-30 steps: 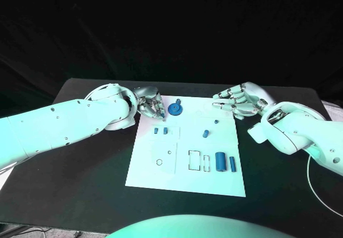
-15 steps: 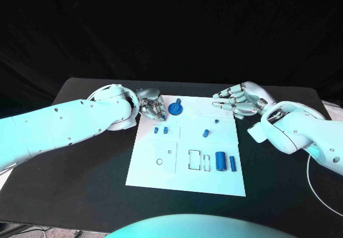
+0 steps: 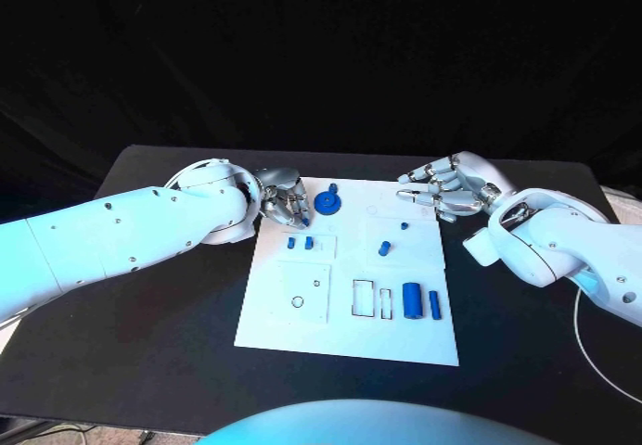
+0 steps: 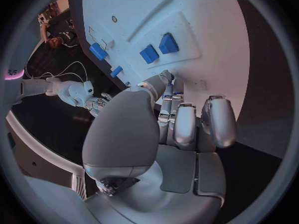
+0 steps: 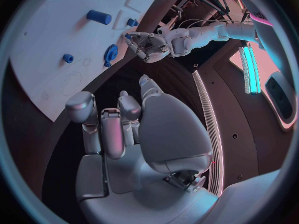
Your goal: Assemble the parts on the task board
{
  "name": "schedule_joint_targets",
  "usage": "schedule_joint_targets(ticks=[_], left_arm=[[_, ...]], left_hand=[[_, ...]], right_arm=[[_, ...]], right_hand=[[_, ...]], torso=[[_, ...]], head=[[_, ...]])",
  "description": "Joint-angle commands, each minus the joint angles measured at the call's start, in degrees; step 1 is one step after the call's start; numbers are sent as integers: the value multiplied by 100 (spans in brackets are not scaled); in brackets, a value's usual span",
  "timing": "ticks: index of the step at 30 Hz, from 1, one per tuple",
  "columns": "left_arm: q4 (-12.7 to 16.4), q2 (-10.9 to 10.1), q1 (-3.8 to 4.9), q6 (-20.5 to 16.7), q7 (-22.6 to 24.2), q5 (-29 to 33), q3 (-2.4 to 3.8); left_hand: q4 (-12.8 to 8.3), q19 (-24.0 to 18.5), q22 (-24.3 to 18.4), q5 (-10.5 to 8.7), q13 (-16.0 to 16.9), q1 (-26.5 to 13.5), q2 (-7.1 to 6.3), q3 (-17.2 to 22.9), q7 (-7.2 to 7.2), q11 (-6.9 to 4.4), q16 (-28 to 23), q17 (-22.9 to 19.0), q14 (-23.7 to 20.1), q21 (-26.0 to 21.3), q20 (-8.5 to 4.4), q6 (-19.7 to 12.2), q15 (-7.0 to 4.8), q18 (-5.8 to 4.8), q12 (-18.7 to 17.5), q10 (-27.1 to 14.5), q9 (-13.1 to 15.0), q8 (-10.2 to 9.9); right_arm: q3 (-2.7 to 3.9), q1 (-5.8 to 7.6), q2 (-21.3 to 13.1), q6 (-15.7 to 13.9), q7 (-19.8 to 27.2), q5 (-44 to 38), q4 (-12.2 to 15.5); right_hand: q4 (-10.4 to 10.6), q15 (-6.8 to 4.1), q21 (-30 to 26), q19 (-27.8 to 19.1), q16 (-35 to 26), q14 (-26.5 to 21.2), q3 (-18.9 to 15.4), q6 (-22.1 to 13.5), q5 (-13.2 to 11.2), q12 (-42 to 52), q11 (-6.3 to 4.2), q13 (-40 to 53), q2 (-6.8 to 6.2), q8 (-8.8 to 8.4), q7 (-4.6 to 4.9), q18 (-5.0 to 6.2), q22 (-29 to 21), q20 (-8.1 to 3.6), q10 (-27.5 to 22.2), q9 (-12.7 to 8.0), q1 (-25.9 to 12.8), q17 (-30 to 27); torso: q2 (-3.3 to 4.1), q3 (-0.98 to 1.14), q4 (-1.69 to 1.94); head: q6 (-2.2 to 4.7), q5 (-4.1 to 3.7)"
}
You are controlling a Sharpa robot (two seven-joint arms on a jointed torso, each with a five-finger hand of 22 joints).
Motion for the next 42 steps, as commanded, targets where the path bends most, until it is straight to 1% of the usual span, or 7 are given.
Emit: schedule_joint_targets(ticks=[1, 12, 16, 20, 36, 39, 42], left_arm=[[-6, 17, -7, 173, -21, -35, 0], [-22, 17, -12, 189, -35, -40, -1], [-35, 17, -12, 179, -65, -40, -2], [-41, 19, -12, 188, -95, -40, -3], [-11, -30, -12, 165, -112, -38, -3], [34, -101, -11, 130, -84, 44, 0], [107, -225, -3, -118, 80, 422, 7]], left_hand=[[-16, 175, 537, -10, -3, -66, 10, 9, -5, 19, 1, -3, 169, -24, -29, 34, -25, -81, -27, 40, 0, -17], [-26, 173, 542, -10, -6, -76, -3, 12, 1, 23, 4, -7, 167, -21, -28, 17, -22, -81, -49, 29, -7, -37], [-40, 162, 545, -1, -43, -138, -105, 44, 85, 84, 13, -35, 159, -37, 7, -497, 35, -82, -188, -137, -156, -312], [-44, 154, 544, -4, -60, -175, -164, 73, 135, 119, 18, -67, 151, -54, 33, -798, 55, -79, -231, -210, -268, -312], [-51, 147, 537, -3, -65, -179, -178, 87, 145, 133, 15, -93, 145, -75, 43, -848, 63, -74, -235, -236, -303, -297], [-67, 139, 527, 0, -66, -155, -167, 113, 151, 147, 18, -97, 142, -100, 50, -823, 73, -70, -236, -247, -309, -279], [-119, 84, 435, 6, -68, -79, -119, 201, 166, 177, 88, 18, 155, -282, 68, -678, 91, -35, -233, -265, -302, -209]], right_arm=[[0, -6, 1, 40, 23, -27, 8], [0, -19, 8, 41, 31, -27, 0], [0, -23, 7, 39, 30, -27, 0], [0, -24, 6, 36, 30, -27, 0], [0, -26, -4, 16, -17, -51, -24], [0, -26, -9, 21, -134, -285, -64], [1, -26, -18, 87, -348, -902, -111]], right_hand=[[-8, 6, -18, 4, -16, 313, -9, 5, 31, 26, 11, 5, 59, 7, -15, 46, 4, -8, -30, 6, -3, 247], [-8, 6, -18, 4, -16, 313, -9, 5, 31, 26, 11, 5, 59, 7, -15, 46, 4, -8, -30, 6, -3, 247], [-8, 6, -18, 4, -16, 313, -9, 5, 31, 26, 11, 5, 59, 7, -15, 46, 4, -8, -30, 6, -3, 247], [-8, 6, -18, 4, -16, 313, -9, 5, 31, 26, 11, 5, 59, 7, -15, 46, 4, -8, -30, 6, -3, 247], [-16, 5, -48, -19, -50, 303, -10, 4, 36, -61, 10, -59, 69, 5, -15, 55, -43, -9, -72, 5, 12, 198], [-94, 0, -266, -204, -255, 225, 76, 22, 26, -1965, 7, -1367, 129, 10, -13, 115, -358, -13, -1070, 7, 209, -62], [-191, 8, -375, -267, -516, 157, 301, 101, -100, -3004, 27, -2211, 143, 25, 15, 138, -490, -27, -1525, 12, 542, -383]], torso=[[-3, -1, 4], [-1, -2, 0], [-2, -1, 5], [1, -2, 4], [-1, -4, 4], [-4, -3, -1], [-5, -6, 1]], head=[[-14, 3], [-13, 14], [-17, 6], [-18, 6], [-16, -5], [-2, -24], [28, -72]])
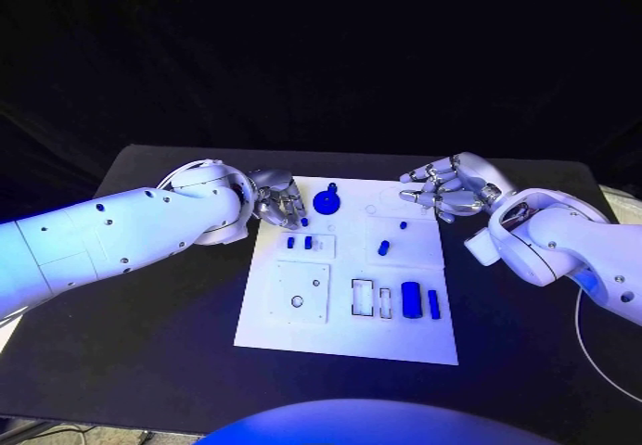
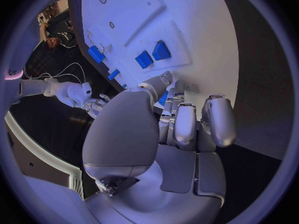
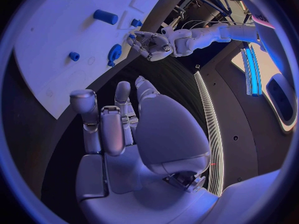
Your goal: Assemble the parts on the task board
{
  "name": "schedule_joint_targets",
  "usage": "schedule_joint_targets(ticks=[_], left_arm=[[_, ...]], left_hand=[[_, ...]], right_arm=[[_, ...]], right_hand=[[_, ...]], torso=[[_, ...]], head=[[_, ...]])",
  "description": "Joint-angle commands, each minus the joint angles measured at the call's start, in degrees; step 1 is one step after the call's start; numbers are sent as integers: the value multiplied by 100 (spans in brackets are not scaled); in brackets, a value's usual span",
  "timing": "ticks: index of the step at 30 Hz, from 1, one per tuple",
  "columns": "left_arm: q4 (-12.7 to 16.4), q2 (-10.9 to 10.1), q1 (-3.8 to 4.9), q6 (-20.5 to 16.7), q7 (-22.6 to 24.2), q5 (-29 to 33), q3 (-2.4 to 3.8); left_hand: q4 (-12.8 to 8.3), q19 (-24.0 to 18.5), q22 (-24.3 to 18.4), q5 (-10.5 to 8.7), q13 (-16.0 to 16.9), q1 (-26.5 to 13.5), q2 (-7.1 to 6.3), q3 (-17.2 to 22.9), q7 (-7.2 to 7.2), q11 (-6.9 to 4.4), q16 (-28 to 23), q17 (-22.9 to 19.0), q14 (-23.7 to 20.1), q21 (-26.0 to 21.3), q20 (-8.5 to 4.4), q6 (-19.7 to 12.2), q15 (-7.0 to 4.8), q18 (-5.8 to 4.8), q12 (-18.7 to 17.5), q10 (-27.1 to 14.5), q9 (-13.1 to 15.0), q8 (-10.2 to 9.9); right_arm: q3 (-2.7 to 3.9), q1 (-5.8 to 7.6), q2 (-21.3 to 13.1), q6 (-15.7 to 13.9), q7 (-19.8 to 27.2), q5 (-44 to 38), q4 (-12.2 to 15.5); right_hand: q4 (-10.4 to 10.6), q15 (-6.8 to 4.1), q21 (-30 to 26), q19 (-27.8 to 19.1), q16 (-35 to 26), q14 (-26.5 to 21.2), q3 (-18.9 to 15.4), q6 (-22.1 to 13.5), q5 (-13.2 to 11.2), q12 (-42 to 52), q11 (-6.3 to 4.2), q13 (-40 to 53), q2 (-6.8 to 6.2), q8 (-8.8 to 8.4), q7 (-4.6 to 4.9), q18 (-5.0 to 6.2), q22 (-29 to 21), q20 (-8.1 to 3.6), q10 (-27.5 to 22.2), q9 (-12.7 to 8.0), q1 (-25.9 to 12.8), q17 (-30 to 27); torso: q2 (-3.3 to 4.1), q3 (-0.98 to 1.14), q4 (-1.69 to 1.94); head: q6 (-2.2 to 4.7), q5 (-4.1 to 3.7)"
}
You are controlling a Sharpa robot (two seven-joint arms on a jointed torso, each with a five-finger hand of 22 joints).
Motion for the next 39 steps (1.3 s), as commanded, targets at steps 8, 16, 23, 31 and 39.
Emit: schedule_joint_targets(ticks=[8, 16, 23, 31, 39], left_arm=[[375, -454, 53, -1709, 1461, 3603, 22], [806, -768, 46, -1905, 2836, 7148, -5], [1029, -954, 34, -1830, 3224, 8088, -13], [1075, -997, 31, -1780, 3347, 8328, -15], [1117, -995, 30, -1744, 3343, 8372, -16]], left_hand=[[-235, -850, -806, -1, -40, 102, 27, 483, 150, 124, -1259, -1864, -672, -2530, 127, 309, 150, 395, 16, -176, -63, 131], [-92, -1324, -1381, -17, -63, -161, 129, 292, 220, 201, -1881, -2751, -1144, -3603, 216, 232, 222, 544, 125, -354, -118, 137], [-91, -1355, -1462, -6, -40, -185, 174, 197, 204, 181, -1879, -2790, -1170, -3734, 219, 273, 212, 565, 228, -322, -116, 192], [-106, -1360, -1497, 0, -24, -178, 209, 149, 190, 165, -1872, -2810, -1186, -3787, 215, 288, 203, 571, 296, -305, -117, 224], [-107, -1375, -1537, -1, -19, -194, 211, 104, 193, 167, -1878, -2839, -1205, -3854, 214, 269, 203, 578, 326, -326, -124, 232]], right_arm=[[5, -13, 29, 564, -1149, -3457, 9], [6, -56, 122, 965, -1666, -4873, 154], [3, -87, 237, 1266, -1782, -5226, 210], [-5, -118, 398, 1422, -1793, -5321, 102], [-20, -171, 520, 1581, -1788, -5351, -43]], right_hand=[[-158, 90, 119, 145, -130, 228, 860, 522, -365, -2419, 77, -2558, -352, 88, 39, 5, 188, 81, -139, 21, 570, -149], [-47, 85, 188, 197, -111, 236, 1106, 671, -635, -2770, 80, -3297, -544, 40, -27, -14, 298, 77, 12, 9, 457, -136], [-21, 25, 188, 200, -116, 234, 1303, 689, -725, -2923, 74, -3735, -606, -8, -52, -9, 308, 38, 31, -4, 441, -147], [-21, -10, 185, 201, -124, 234, 1418, 725, -755, -2951, 54, -3894, -570, -5, -71, -14, 309, 6, 78, -2, 450, -158], [-67, -22, 191, 208, -123, 238, 1635, 778, -824, -2970, 41, -4082, -510, -3, -87, -18, 322, -16, 161, 2, 504, -157]], torso=[[3, -3, 10], [1, -9, 11], [2, -14, 7], [2, -11, 2], [8, -3, 8]], head=[[159, -262], [213, -319], [239, -323], [243, -308], [226, -310]])
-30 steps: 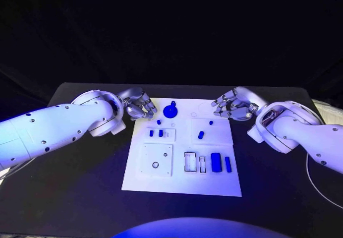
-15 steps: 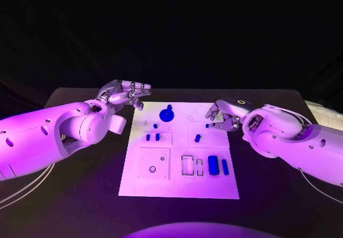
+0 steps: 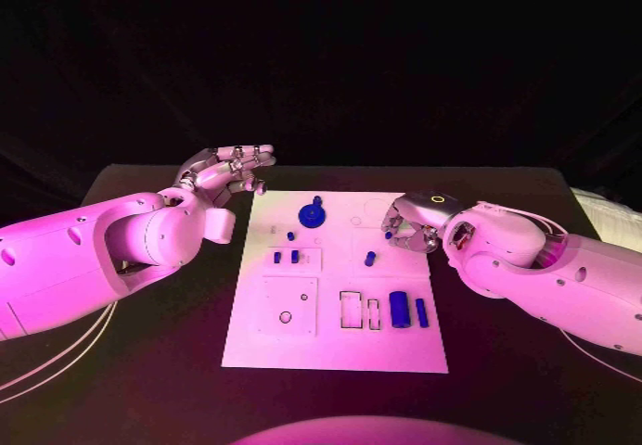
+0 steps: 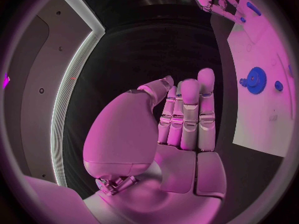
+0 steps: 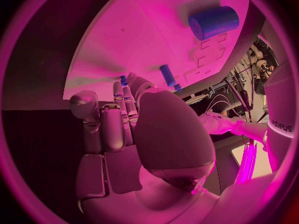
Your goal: Assemble the parts on the task board
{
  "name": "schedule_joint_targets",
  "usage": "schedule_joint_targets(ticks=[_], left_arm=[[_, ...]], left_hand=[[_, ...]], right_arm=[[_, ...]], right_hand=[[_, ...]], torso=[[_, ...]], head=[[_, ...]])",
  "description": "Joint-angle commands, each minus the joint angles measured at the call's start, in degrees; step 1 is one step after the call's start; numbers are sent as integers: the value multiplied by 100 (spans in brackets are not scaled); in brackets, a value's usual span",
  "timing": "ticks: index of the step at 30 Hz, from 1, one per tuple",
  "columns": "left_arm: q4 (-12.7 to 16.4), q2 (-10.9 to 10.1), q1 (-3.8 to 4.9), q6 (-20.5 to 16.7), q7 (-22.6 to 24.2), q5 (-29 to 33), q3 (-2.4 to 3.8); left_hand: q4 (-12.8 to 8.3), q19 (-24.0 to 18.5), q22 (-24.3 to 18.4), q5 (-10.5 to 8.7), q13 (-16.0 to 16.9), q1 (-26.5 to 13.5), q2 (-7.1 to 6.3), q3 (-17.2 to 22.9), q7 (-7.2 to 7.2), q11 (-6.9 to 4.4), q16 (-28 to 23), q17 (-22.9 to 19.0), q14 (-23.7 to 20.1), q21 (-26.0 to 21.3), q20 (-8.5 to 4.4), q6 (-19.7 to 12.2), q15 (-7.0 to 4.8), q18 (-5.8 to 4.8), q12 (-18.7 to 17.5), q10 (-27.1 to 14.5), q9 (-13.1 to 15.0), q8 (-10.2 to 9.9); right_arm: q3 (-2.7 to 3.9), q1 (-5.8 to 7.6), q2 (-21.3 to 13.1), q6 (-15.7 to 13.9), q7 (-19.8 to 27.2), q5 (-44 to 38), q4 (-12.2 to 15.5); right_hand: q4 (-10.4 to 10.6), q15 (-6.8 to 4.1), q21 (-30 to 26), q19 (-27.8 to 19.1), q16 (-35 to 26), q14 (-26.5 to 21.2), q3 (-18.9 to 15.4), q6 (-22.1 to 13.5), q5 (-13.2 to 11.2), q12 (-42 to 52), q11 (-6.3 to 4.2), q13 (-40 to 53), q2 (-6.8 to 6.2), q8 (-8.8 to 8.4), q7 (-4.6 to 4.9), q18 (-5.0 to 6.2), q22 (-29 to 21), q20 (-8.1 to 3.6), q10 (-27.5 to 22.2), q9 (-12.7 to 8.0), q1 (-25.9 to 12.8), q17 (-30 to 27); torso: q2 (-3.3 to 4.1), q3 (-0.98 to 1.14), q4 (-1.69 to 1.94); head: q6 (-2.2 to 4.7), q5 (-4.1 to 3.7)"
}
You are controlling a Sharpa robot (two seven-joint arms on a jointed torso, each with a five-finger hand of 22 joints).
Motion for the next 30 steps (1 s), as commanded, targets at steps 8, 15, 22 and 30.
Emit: schedule_joint_targets(ticks=[8, 15, 22, 30], left_arm=[[36, 3, 1, 82, 140, 218, 2], [36, 3, 1, 124, 93, 204, -4], [30, 12, 1, 126, 66, 150, -6], [22, 19, 1, 119, 43, 92, -6]], left_hand=[[-13, -65, -40, 4, 8, 1, 58, -60, 7, -2, -23, -36, -64, -76, -1, -4, 9, 47, 39, -36, -16, 27], [-30, -87, -81, 9, 7, 11, 60, -82, 17, 7, -33, -66, -89, -149, 1, -34, 14, 55, 54, -76, -23, 28], [-110, -91, -102, 18, 12, 97, 65, -93, 24, 11, -30, -92, -116, -183, -1, -61, 14, 58, 97, -115, -30, 44], [-216, -86, -108, 22, 17, 201, 71, -95, 34, 18, -21, -117, -137, -199, -8, -82, 11, 60, 151, -148, -35, 69]], right_arm=[[-16, -41, 113, 309, -77, -238, -154], [-31, -72, 181, 356, -48, -236, -215], [-34, -83, 208, 351, -35, -212, -259], [-35, -86, 203, 34, -12, -196, -214]], right_hand=[[-36, -49, 37, 1, 26, 251, 190, 68, -64, -44, -3, -153, 51, -13, 6, -20, 12, -34, 97, 2, 37, 4], [-85, -82, 64, 22, 53, 261, 368, 185, -99, -24, -33, -274, 110, 20, -22, -24, 53, -53, 221, 22, 10, 38], [-283, -94, 102, 41, 87, 272, 647, 389, -364, 12, -86, -370, 270, 85, -53, -31, 102, -74, 482, 68, 74, 78], [-519, -70, 177, 76, 126, 282, 901, 443, -370, -22, -85, -463, 281, 73, -37, -47, 197, -68, 616, 85, 58, 121]], torso=[[0, 9, 5], [-4, 12, 0], [-9, 3, -4], [-10, 7, -8]], head=[[-19, 10], [-36, 22], [-56, 15], [-62, 8]])
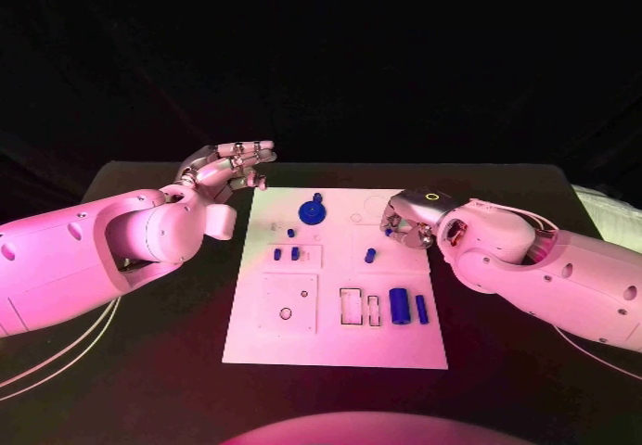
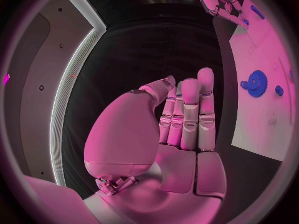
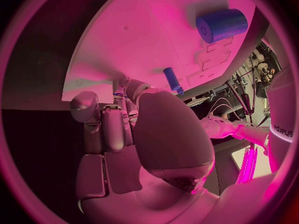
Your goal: Assemble the parts on the task board
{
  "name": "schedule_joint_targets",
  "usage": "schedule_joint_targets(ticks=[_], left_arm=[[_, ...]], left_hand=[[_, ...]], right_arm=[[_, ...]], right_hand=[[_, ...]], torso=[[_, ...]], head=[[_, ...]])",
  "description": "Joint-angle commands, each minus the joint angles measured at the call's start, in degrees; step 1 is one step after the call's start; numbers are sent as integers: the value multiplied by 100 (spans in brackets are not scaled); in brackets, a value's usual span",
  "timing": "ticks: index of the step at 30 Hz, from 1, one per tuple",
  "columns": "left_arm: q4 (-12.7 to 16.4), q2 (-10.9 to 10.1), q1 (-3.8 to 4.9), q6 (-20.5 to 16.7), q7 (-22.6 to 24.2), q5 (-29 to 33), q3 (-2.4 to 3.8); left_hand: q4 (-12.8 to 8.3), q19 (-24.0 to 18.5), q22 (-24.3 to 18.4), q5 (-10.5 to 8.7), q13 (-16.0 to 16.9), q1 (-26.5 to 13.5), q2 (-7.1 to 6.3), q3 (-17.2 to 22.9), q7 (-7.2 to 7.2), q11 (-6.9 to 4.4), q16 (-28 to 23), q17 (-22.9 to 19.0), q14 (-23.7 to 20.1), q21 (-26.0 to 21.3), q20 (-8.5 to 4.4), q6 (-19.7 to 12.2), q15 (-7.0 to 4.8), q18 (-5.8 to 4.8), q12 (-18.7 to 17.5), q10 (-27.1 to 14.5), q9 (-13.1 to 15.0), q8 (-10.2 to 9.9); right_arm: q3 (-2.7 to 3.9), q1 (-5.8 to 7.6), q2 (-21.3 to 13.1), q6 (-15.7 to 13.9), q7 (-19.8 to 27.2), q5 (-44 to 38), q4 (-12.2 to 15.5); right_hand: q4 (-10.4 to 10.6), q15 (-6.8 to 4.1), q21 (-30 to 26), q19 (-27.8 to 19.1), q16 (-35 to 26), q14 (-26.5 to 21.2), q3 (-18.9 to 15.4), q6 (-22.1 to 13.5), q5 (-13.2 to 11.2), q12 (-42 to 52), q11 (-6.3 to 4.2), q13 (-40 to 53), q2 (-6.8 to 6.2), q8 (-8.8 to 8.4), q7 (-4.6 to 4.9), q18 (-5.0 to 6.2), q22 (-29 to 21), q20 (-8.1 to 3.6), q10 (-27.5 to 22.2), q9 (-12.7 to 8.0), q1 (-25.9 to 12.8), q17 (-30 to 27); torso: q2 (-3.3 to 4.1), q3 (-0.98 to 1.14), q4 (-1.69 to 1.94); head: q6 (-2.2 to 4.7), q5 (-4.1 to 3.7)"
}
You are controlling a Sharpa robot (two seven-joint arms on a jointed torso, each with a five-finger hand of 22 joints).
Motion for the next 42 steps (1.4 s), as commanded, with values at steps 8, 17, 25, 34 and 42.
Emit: schedule_joint_targets(ticks=[8, 17, 25, 34, 42], left_arm=[[-7, 3, 2, 155, 4, -134, 3], [-9, -10, 2, 170, -9, -147, 3], [-48, 20, 2, 189, -16, -149, 3], [-27, 42, 2, 203, -25, -149, 3], [-14, 68, 0, 214, -29, -149, 3]], left_hand=[[-263, -45, 28, 68, 8, 282, 8, 70, 26, 21, -38, -82, -85, -14, -41, -78, -21, 66, 105, -93, -19, 73], [-303, -53, 49, 87, 6, 304, 18, 88, 34, 27, -35, -91, -93, 0, -45, -92, -19, 64, 123, -110, -23, 80], [-316, -58, 60, 97, 4, 303, 18, 93, 40, 33, -39, -105, -99, 8, -45, -102, -17, 62, 130, -124, -25, 81], [-322, -61, 66, 100, 3, 300, 19, 94, 43, 36, -37, -107, -101, 13, -45, -109, -15, 61, 133, -132, -26, 81], [-322, -61, 66, 100, 3, 300, 19, 94, 43, 36, -37, -107, -101, 13, -45, -109, -15, 61, 133, -132, -26, 81]], right_arm=[[-8, -51, -116, -494, -30, 32, 193], [108, -39, -342, -729, -69, 157, 536], [138, -68, -288, -793, -15, 405, 984], [129, -233, 104, -671, 61, 490, 1297], [57, -460, 517, -495, 151, 563, 1235]], right_hand=[[-105, -7, 65, 35, 46, 287, 143, 50, 14, -11, 14, -51, 21, 0, 26, -55, 69, 10, 77, 20, -85, 29], [-133, 7, 98, 54, 64, 291, 175, 52, 16, -29, 28, -81, -9, -11, 40, -63, 117, 23, 78, 22, -157, 49], [-141, 18, 112, 62, 79, 294, 194, 48, 31, -43, 41, -103, -21, -21, 55, -67, 138, 34, 67, 23, -214, 65], [-150, 26, 112, 58, 79, 295, 202, 41, 45, -50, 50, -118, -25, -30, 68, -65, 135, 42, 59, 24, -250, 60], [-162, 32, 98, 43, 72, 293, 211, 29, 58, -55, 58, -129, -18, -39, 79, -60, 110, 47, 47, 22, -269, 46]], torso=[[-7, 2, -2], [-6, -3, -9], [1, -5, 5], [2, -10, 17], [5, -19, 8]], head=[[-8, -3], [15, 11], [17, 95], [-57, 360], [-166, 577]])
